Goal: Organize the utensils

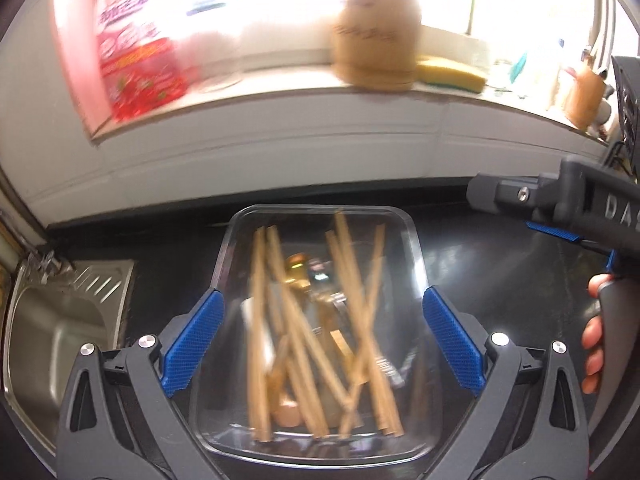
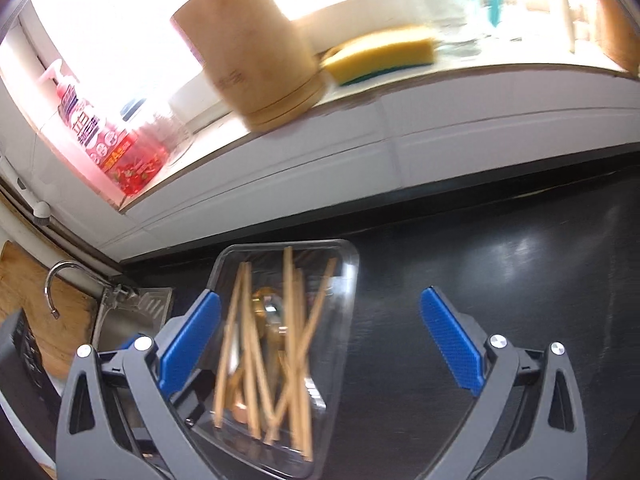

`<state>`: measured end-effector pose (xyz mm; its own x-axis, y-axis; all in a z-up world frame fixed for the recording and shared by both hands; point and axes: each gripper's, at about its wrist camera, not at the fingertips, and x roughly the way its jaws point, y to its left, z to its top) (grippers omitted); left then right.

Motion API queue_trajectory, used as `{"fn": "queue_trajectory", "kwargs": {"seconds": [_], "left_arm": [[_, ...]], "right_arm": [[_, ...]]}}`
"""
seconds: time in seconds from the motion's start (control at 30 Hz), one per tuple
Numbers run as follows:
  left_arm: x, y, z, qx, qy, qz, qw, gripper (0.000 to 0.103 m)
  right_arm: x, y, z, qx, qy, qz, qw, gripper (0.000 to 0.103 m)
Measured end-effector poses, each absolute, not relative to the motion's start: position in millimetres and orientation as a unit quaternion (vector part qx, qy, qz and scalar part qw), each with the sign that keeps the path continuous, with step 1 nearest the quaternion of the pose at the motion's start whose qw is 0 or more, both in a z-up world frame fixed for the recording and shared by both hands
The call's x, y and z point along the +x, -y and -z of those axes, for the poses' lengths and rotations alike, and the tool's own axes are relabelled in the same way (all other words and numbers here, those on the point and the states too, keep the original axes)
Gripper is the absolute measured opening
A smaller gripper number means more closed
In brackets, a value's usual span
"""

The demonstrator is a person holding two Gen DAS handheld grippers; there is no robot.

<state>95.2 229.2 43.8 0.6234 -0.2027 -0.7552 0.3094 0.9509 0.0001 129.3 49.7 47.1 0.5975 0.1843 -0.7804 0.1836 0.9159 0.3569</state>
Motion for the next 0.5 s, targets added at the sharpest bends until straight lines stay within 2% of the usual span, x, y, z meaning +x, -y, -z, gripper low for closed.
{"fn": "queue_trajectory", "kwargs": {"seconds": [0.5], "left_arm": [[57, -57, -49, 0.088, -0.409, 0.192, 0.888, 0.097]], "right_arm": [[56, 126, -75, 0.175, -0.444, 0.087, 0.874, 0.097]]}}
